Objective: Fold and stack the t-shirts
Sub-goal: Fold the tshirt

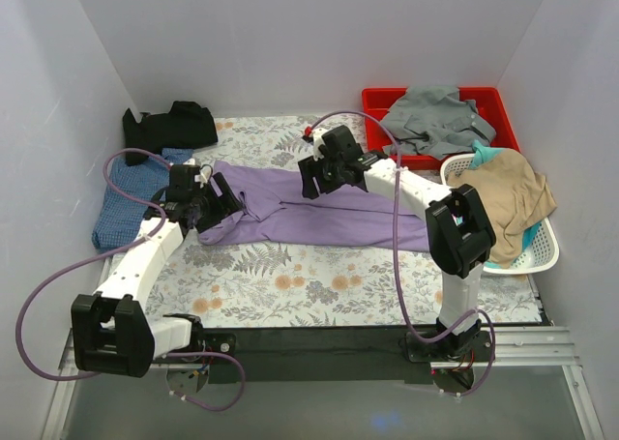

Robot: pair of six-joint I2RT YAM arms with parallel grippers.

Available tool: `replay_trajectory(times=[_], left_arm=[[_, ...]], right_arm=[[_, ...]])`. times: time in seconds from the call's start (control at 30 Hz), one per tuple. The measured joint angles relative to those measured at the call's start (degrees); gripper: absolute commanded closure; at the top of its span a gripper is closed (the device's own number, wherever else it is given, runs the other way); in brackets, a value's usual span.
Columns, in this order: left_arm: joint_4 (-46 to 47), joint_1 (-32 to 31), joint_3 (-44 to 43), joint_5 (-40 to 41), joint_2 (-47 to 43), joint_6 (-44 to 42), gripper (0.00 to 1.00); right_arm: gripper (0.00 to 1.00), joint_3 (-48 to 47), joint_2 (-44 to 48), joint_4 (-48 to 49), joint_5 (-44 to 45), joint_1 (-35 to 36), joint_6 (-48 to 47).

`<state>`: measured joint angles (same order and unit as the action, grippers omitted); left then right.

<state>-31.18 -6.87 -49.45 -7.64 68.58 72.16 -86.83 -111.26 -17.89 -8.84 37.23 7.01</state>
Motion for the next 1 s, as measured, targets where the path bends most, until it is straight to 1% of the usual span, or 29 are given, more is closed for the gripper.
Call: replay_trajectory(times=[0.13, 0.3, 0.5, 0.6, 0.63, 0.73, 0.77, 0.8, 0.87, 1.0], left_arm=[[2.25, -0.02, 0.74, 3.58, 1.01, -0.81, 0.27], [5.38, -0.07, 0.76, 7.26, 5.25, -1.68, 0.28], [7.93, -0.11, 0.90, 8.26, 7.50, -2.89, 0.28], [9.33, -0.13, 1.07, 8.26, 8.44, -3.34, 0.33], [9.70, -0.13, 1.11, 8.24, 8.81, -3.52, 0.33], [10.88, -0.17, 1.20, 8.07, 10.01, -3.89, 0.40], [11.13, -0.17, 1.20, 8.02, 10.40, -4.00, 0.48], [11.50, -0.20, 1.20, 7.80, 10.80, -3.98, 0.51], [12.31, -0.24, 1.20, 7.17, 11.67, -4.37, 0.54], [13.27, -0.46, 1.11, 6.10, 14.51, -4.72, 0.66]], right_arm=[[0.29, 2.23, 1.88, 0.04, 0.13, -0.02, 0.28], [0.29, 4.52, 2.27, -0.02, 0.20, -0.31, 0.55], [0.29, 6.62, 2.51, -0.09, 0.44, -1.57, 1.25], [0.29, 7.06, 2.75, -0.09, 0.66, -2.29, 1.81], [0.29, 7.13, 2.80, -0.07, 0.81, -2.45, 1.88], [0.29, 7.15, 2.86, -0.04, 0.83, -3.04, 2.10], [0.29, 7.19, 2.91, -0.04, 0.85, -3.17, 2.19], [0.29, 7.28, 2.93, -0.04, 0.85, -3.30, 2.23], [0.29, 7.82, 3.17, 0.04, 0.90, -3.45, 2.25], [0.30, 8.41, 3.32, -0.02, 1.03, -3.82, 2.27]])
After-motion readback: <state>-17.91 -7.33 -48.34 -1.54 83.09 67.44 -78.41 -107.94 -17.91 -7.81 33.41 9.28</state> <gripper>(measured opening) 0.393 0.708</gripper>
